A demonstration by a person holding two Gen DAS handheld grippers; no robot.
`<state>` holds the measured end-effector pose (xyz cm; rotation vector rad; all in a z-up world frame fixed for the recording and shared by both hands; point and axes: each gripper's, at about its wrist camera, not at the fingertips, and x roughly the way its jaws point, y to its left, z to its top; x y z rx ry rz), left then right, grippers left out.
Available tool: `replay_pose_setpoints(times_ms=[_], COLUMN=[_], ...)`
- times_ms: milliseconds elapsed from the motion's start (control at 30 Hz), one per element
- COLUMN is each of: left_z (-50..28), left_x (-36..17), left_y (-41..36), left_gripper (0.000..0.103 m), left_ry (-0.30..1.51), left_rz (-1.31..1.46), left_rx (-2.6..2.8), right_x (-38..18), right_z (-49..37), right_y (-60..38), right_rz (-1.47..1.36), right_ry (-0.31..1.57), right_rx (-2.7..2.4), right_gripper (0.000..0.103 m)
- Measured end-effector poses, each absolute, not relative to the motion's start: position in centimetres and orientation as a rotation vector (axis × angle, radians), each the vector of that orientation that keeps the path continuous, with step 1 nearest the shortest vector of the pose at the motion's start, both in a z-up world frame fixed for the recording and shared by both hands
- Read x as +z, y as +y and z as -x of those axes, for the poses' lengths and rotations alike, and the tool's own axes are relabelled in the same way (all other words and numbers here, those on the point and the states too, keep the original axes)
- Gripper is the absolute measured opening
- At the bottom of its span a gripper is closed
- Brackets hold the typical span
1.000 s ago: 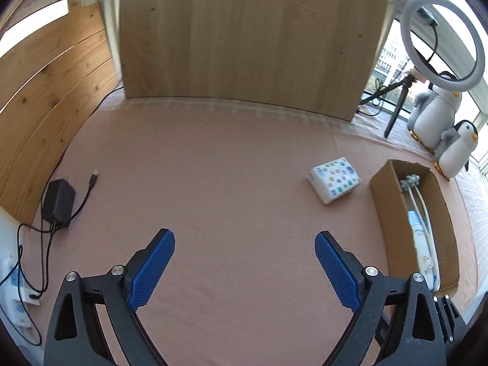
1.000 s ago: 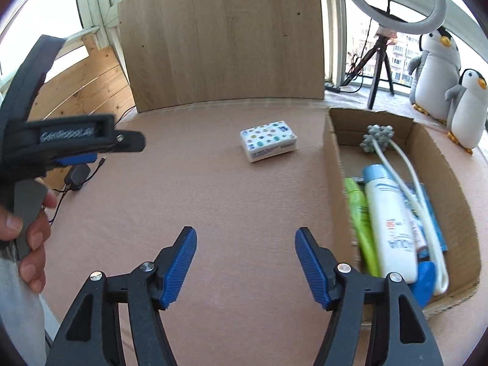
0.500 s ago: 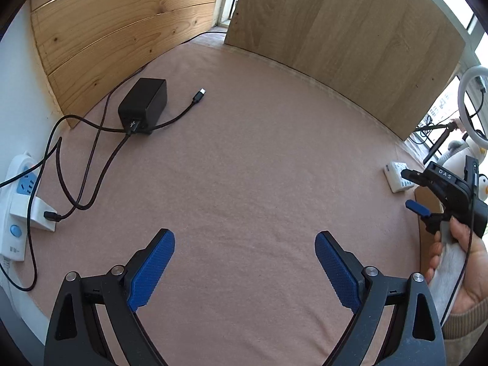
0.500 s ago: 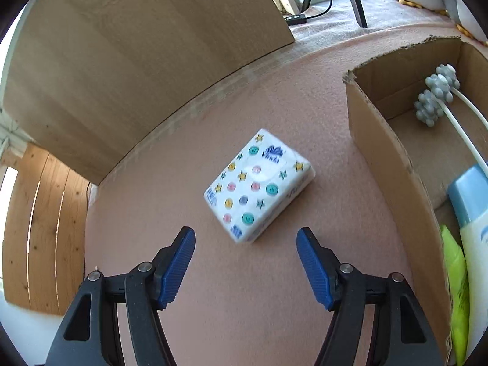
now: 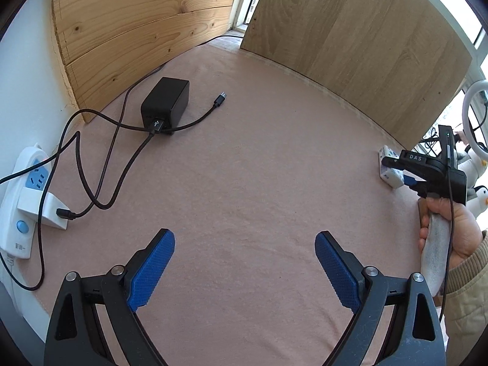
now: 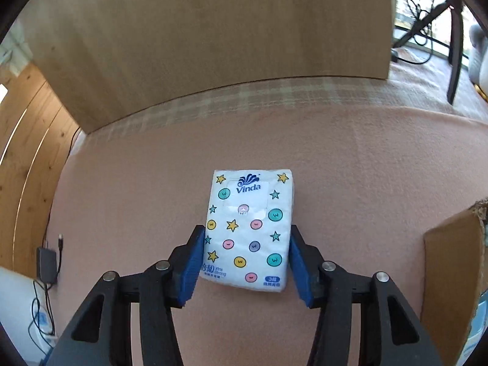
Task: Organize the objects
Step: 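Withdraw both tools from the box and move toward the dotted tissue pack, then grasp the Vinda tissue pack with the right tool while the left tool grips it too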
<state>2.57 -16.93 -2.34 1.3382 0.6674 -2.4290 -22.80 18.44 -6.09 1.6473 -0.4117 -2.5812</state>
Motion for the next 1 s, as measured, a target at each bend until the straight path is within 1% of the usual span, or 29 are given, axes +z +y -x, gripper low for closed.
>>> replay_pose_setpoints(times_ms=[133,333,433,500,567,633,700,767,867,1000], left_z=[-2.4,-1.7,-1.8,-2.1,-2.8,-3.8,-5.1,-6.4,-7.7,-9.0], left_x=[-2.3,-2.1,-1.8,-1.6,-1.3,-1.5,-1.8,-2.3,-2.9,-3.5], left_y=[-17.2,-17.0,-15.9,-14.8,-13.1,-10.9,-8.3,-5.7,-2.3,0.9], left_gripper=[0.095,0.095,0.095,0.095,0.096,0.096,0.096,0.096,0.096,0.095], left_ry=[0.676,0.697,0.623,0.533,0.399,0.197,-0.045,-0.229,-0.417,-0.586], left_rz=[-1.342,-1.370,-1.370,-1.392,-1.432,-1.491,-1.548,-1.614,-1.706,-1.802], left_rx=[-2.432,-2.517,-2.655,-2.767,-2.905,-3.035,-3.148,-3.248,-3.354,-3.460], right_x=[-6.0,-6.0,-6.0,-5.8,-5.7,-5.5,-5.6,-5.5,-5.5,-5.6], right_z=[19.3,8.1,2.4,-0.5,-3.0,-5.2,-7.2,-8.6,-9.1,-9.2], right_y=[14.0,7.0,6.0,6.3,7.4,8.5,9.1,9.7,10.2,10.5], right_rz=[-1.557,-1.409,-1.356,-1.345,-1.336,-1.310,-1.272,-1.219,-1.164,-1.111], right_ry=[-0.195,0.205,0.341,0.409,0.479,0.556,0.657,0.732,0.810,0.870], right_rx=[-2.454,-2.126,-1.985,-1.923,-1.858,-1.775,-1.677,-1.594,-1.516,-1.437], right_gripper=[0.046,0.046,0.046,0.046,0.046,0.046,0.046,0.046,0.047,0.047])
